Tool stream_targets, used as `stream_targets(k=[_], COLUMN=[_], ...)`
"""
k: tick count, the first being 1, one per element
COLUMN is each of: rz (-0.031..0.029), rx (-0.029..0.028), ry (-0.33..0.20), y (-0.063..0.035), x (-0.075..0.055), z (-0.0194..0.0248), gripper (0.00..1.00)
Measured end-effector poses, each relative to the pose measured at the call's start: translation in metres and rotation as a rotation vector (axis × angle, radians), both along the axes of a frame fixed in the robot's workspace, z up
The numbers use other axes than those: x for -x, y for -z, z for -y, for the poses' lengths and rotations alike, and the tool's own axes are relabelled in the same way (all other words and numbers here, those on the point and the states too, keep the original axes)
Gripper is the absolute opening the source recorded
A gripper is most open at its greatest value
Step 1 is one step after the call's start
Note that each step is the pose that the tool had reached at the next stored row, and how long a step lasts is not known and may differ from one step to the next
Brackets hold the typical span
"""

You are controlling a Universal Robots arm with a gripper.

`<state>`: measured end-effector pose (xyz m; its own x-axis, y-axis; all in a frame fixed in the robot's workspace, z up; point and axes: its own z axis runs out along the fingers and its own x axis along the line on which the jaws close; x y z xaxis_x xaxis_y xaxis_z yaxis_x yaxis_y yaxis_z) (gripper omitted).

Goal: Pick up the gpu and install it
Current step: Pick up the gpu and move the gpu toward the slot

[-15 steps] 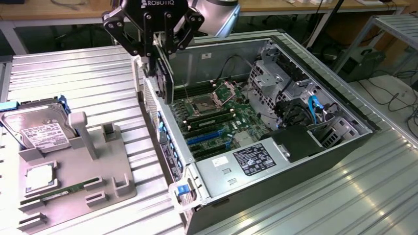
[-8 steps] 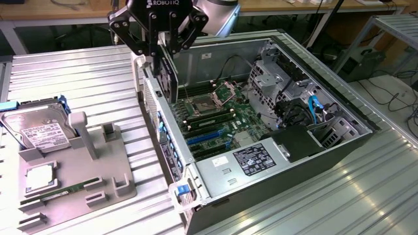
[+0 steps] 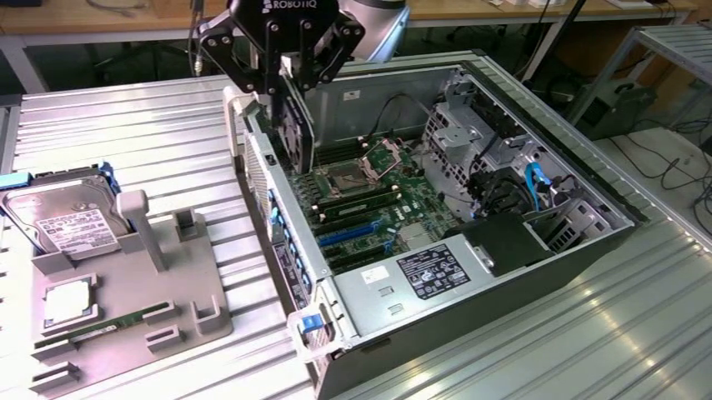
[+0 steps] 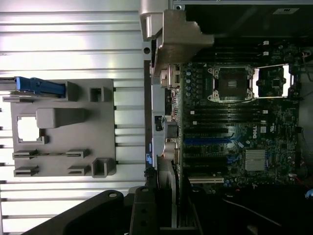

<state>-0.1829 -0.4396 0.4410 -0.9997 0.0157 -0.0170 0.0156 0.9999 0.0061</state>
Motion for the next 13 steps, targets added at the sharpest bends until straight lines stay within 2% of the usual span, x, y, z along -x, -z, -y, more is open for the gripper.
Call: stream_targets(k=[13], rz=[-0.0001], rx=[0.0003], ry=[0.000], y=[0.0000], x=[-0.015], z=[0.0000], gripper=[0.28])
